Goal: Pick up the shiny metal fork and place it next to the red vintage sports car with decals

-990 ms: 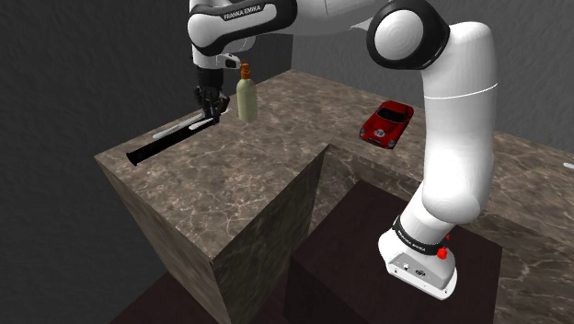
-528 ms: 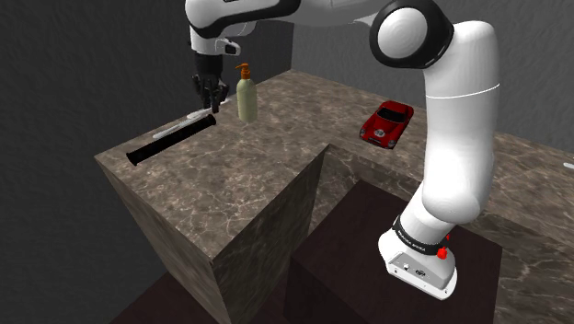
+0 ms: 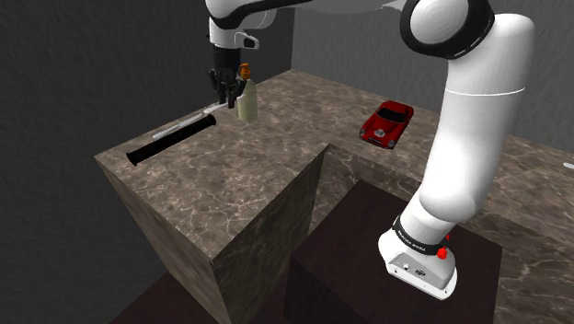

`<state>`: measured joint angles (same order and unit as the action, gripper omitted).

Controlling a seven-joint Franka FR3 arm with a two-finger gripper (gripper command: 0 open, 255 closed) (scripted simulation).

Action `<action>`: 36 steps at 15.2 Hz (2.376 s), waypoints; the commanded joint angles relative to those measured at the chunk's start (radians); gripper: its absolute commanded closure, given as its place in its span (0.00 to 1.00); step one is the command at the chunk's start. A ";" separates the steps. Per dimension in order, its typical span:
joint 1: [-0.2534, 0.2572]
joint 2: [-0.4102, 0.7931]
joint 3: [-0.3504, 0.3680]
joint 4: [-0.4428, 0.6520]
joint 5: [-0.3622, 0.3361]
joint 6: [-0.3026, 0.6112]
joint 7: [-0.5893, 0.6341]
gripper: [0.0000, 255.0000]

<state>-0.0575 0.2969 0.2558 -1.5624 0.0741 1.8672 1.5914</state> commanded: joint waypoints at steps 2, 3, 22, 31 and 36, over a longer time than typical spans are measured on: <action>-0.041 -0.108 -0.011 -0.143 0.032 0.032 -0.058 1.00; -0.054 -0.142 -0.016 -0.187 0.042 0.040 -0.078 1.00; -0.226 -0.655 -0.227 -0.746 0.083 0.033 -0.477 1.00; -0.324 -0.807 -0.372 -0.866 -0.003 -0.022 -0.669 1.00; -0.385 -0.855 -0.462 -0.892 -0.069 -0.053 -0.780 1.00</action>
<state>-0.4313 -0.5415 -0.1918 -2.4405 0.0174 1.8176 0.8310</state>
